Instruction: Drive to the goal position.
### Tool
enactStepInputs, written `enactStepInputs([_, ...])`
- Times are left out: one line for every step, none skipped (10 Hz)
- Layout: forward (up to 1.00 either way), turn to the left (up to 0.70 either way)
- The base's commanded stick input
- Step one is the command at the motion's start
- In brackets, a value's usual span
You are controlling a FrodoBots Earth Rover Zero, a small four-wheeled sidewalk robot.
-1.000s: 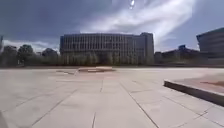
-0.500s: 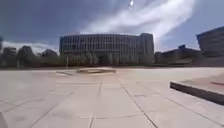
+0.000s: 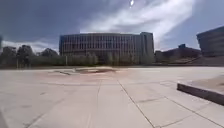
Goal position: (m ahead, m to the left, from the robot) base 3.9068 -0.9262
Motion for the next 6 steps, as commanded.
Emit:
enactStepInputs([0.70,0.00])
enactStepInputs([0.70,0.00])
enactStepInputs([0.70,0.00])
enactStepInputs([0.70,0.00])
enactStepInputs([0.70,0.00])
enactStepInputs([0.70,0.00])
